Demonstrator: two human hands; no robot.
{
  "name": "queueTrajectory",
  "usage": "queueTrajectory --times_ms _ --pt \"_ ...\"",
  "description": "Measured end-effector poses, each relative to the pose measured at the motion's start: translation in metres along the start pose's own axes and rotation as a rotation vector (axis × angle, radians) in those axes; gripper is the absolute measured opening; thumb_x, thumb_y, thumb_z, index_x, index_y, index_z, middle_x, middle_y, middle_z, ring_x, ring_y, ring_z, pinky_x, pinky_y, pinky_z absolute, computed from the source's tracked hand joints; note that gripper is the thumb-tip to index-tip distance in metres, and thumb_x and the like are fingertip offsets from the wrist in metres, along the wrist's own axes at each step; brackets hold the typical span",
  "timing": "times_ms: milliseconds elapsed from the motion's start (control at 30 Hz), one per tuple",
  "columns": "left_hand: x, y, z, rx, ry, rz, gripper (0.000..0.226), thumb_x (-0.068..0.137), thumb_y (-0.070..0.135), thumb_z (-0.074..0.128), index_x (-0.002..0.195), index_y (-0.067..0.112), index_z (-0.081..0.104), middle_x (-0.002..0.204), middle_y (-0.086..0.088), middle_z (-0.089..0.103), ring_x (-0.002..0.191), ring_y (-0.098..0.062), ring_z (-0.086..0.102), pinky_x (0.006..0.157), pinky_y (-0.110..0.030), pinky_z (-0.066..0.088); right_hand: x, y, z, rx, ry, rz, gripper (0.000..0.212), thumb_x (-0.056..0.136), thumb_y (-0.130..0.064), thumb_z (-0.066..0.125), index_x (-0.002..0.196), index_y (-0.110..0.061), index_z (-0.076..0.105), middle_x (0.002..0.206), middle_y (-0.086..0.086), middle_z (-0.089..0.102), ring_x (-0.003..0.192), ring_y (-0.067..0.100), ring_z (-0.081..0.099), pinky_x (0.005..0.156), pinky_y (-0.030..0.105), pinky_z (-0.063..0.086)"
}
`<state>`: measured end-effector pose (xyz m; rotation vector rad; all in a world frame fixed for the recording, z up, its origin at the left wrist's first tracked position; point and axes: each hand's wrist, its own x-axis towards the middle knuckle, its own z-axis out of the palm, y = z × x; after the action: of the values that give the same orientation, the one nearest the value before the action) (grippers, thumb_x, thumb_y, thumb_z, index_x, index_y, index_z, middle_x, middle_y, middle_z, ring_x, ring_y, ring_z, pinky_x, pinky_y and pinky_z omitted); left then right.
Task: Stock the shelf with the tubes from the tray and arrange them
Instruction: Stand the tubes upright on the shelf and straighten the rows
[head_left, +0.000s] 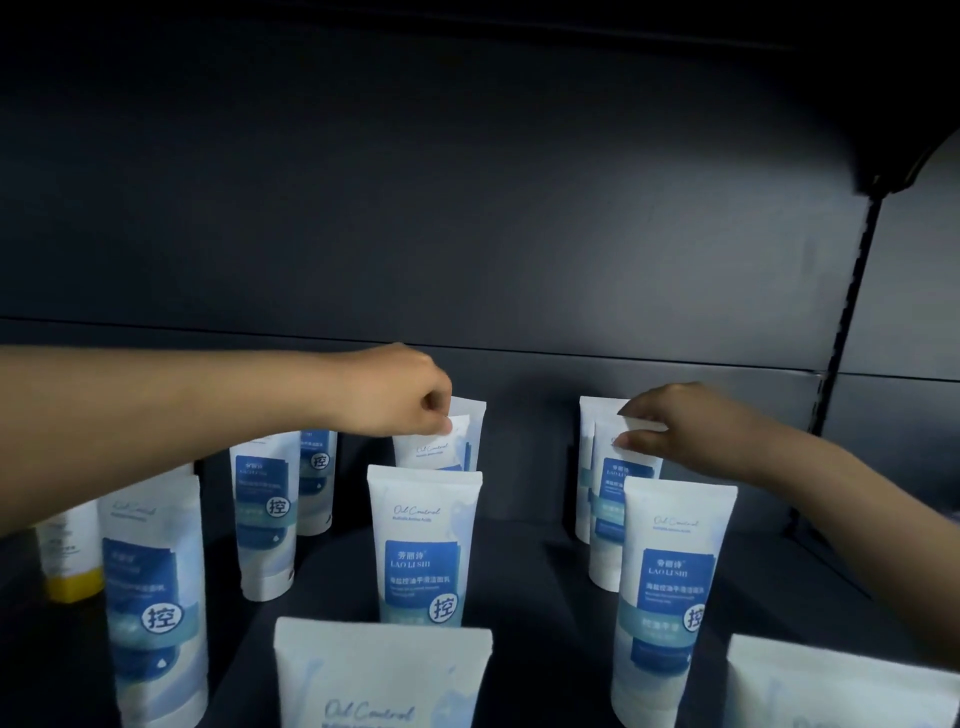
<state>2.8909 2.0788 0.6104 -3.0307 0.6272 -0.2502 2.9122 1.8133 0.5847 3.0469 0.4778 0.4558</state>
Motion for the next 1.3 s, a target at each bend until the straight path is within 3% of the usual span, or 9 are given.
queueTrajectory --times_ms 100,200,267,333,533,733,833,1300 --pt "0.004 -0.001 -0.001 -0.018 -0.001 0.014 0.022 0.09 0.031 0.056 0.097 0.013 0.067 0.088 0.008 0.061 0.089 -0.01 0.058 0.078 -0.022 0.044 0.002 0.004 0.0 0.048 0.039 -0.023 0.034 0.09 -0.036 0.057 0.095 -0.003 0.064 0.095 0.007 0.065 0.087 0.022 0.056 0.073 0.028 0.039" --pt "0.009 -0.004 0.001 -0.07 0.005 0.012 0.021 0.088 0.031 0.059 0.096 0.013 0.068 0.086 0.007 0.063 0.079 -0.008 0.056 0.063 -0.013 0.04 0.004 0.008 0.0 0.175 0.041 -0.037 0.015 0.087 -0.032 0.063 0.078 -0.02 0.063 0.073 -0.012 0.06 0.065 0.005 0.052 0.06 0.018 0.038" --pt "0.012 -0.005 0.002 -0.131 -0.012 0.001 0.02 0.087 0.03 0.062 0.093 0.011 0.068 0.085 0.003 0.065 0.067 -0.009 0.054 0.051 -0.008 0.037 0.006 0.012 0.001 0.288 0.019 -0.026 0.021 0.084 -0.029 0.067 0.064 -0.028 0.058 0.053 -0.019 0.058 0.051 -0.002 0.051 0.052 0.008 0.036" --pt "0.014 -0.005 0.0 -0.155 -0.034 0.001 0.018 0.085 0.028 0.064 0.09 0.011 0.068 0.08 0.004 0.065 0.06 -0.009 0.053 0.044 -0.004 0.036 0.007 0.015 0.001 0.384 0.005 -0.01 0.022 0.082 -0.028 0.069 0.062 -0.029 0.061 0.047 -0.024 0.057 0.045 -0.003 0.05 0.051 0.008 0.038" --pt "0.018 -0.008 -0.005 -0.094 -0.058 0.053 0.014 0.082 0.028 0.068 0.091 0.017 0.072 0.07 0.018 0.061 0.07 -0.001 0.056 0.068 -0.016 0.043 0.008 0.02 0.0 0.597 -0.055 -0.02 0.012 0.081 -0.017 0.071 0.071 -0.025 0.072 0.057 -0.016 0.069 0.055 0.0 0.059 0.06 0.015 0.053" --pt "0.017 -0.01 -0.007 -0.075 -0.057 0.104 0.011 0.08 0.028 0.069 0.088 0.021 0.073 0.068 0.019 0.062 0.065 0.005 0.055 0.058 -0.004 0.037 0.004 0.024 -0.001 0.622 -0.055 -0.026 0.003 0.08 -0.014 0.072 0.08 -0.017 0.073 0.06 -0.014 0.071 0.055 -0.001 0.061 0.057 0.011 0.052" --pt "0.018 -0.011 -0.006 -0.083 -0.045 0.106 0.011 0.08 0.029 0.07 0.088 0.022 0.073 0.068 0.019 0.062 0.062 0.01 0.055 0.059 -0.003 0.037 0.002 0.024 -0.003 0.622 -0.069 -0.037 0.01 0.08 -0.014 0.071 0.076 -0.022 0.071 0.057 -0.018 0.069 0.052 -0.005 0.06 0.055 0.01 0.051" --pt "0.02 -0.014 -0.005 -0.105 -0.055 0.092 0.011 0.082 0.025 0.068 0.09 0.02 0.073 0.073 0.018 0.064 0.072 0.0 0.058 0.074 -0.02 0.046 -0.001 0.011 -0.005 0.646 -0.079 -0.039 0.019 0.082 -0.01 0.069 0.07 -0.025 0.069 0.052 -0.02 0.066 0.046 -0.009 0.056 0.051 0.004 0.044"
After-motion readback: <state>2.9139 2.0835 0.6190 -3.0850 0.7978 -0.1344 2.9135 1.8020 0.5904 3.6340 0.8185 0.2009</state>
